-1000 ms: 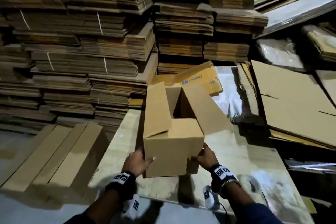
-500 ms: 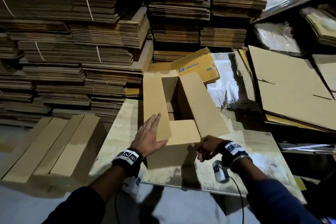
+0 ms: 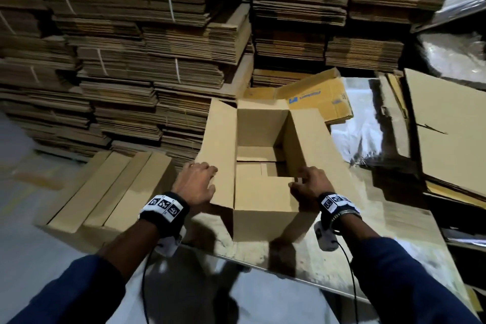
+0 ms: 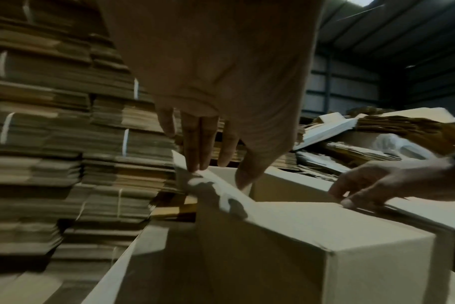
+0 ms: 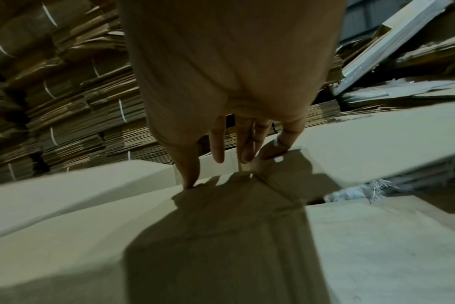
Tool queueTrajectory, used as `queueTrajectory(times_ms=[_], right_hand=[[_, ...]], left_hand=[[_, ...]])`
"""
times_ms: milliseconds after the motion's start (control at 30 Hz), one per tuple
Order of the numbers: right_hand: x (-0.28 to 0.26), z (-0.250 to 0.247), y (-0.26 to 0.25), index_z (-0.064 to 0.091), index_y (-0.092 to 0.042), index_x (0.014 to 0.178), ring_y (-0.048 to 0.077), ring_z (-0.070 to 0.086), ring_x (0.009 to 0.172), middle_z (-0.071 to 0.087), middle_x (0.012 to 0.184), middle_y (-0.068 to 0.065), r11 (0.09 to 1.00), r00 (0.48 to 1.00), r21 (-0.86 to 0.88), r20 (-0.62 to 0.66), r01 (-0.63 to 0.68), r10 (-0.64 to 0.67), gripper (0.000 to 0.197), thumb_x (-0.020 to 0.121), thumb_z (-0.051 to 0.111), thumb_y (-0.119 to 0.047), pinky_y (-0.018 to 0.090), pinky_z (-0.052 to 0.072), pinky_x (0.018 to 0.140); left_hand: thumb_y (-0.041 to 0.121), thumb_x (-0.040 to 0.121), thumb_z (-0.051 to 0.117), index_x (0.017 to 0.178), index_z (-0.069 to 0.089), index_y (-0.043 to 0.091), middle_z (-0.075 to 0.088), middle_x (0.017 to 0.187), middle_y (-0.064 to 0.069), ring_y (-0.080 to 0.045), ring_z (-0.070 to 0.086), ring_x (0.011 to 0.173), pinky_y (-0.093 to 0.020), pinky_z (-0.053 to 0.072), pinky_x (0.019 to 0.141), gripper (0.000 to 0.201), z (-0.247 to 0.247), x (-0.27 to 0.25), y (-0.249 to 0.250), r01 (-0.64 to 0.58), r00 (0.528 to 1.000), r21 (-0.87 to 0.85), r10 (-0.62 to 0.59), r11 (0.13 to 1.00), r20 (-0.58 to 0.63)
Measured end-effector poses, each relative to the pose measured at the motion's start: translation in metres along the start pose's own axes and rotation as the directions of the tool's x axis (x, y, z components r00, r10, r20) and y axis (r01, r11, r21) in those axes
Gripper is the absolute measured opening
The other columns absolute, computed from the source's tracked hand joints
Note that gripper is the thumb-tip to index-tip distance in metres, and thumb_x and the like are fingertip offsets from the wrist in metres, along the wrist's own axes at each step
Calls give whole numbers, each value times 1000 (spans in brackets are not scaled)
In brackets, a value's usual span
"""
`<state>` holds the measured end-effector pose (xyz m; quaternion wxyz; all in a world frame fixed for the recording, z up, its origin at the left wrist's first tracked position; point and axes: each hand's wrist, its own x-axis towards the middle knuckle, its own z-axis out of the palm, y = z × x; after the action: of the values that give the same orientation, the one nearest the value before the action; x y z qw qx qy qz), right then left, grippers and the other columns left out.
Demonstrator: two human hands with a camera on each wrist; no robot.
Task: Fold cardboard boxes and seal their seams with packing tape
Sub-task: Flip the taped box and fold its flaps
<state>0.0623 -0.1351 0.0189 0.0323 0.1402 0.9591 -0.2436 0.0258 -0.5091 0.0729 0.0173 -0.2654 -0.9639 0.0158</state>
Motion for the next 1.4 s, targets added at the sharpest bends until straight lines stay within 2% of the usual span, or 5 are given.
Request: queueTrajectory(times_ms=[200, 633, 900, 1167, 1400], right_hand=[[25, 1, -9, 49, -21, 146, 33, 42, 133, 54, 139, 10, 996, 997, -56, -6, -75, 75, 70, 89, 70, -55, 52, 46, 105], [162, -14, -43, 41, -22, 153, 29, 37, 145, 41, 157, 8, 989, 994, -106, 22, -100, 103, 70, 95, 68, -48, 52, 37, 111], [262, -19, -60, 28, -14, 159, 31, 41, 144, 33, 162, 9, 973, 983, -161, 56, -164, 175, 83, 95, 68, -49, 53, 35, 113], [356, -33, -90, 35, -5, 152, 33, 57, 125, 57, 143, 17, 904, 955, 308, 130, -296, 268, 78, 91, 79, -27, 38, 47, 102], [400, -36, -97, 40, -12, 155, 37, 45, 141, 44, 157, 17, 571, 898, 751, 66, -331, 434, 108, 77, 70, -79, 44, 41, 109]], left_hand=[[71, 99, 41, 153, 38, 26, 57, 144, -9, -32, 58, 125, -46, 49, 98, 70, 37, 33, -15, 114, 953, -197, -52, 974, 298], [43, 106, 47, 150, 40, 10, 44, 144, -16, -35, 44, 135, -47, 43, 110, 56, 57, 239, -54, 64, 983, -288, -11, 956, 181], [51, 85, 79, 163, 24, 11, 22, 170, -11, -32, 18, 155, -42, 25, 124, 103, 55, 312, -95, -27, 970, -381, 117, 924, 215], [51, 88, 77, 163, 28, 17, 18, 173, -7, -26, 20, 157, -39, 24, 123, 96, 51, 323, -96, -51, 934, -410, 188, 911, 302], [53, 87, 77, 158, 39, 21, 26, 170, -2, -25, 26, 154, -43, 31, 118, 87, 36, 325, -89, -46, 938, -328, 153, 943, 310]])
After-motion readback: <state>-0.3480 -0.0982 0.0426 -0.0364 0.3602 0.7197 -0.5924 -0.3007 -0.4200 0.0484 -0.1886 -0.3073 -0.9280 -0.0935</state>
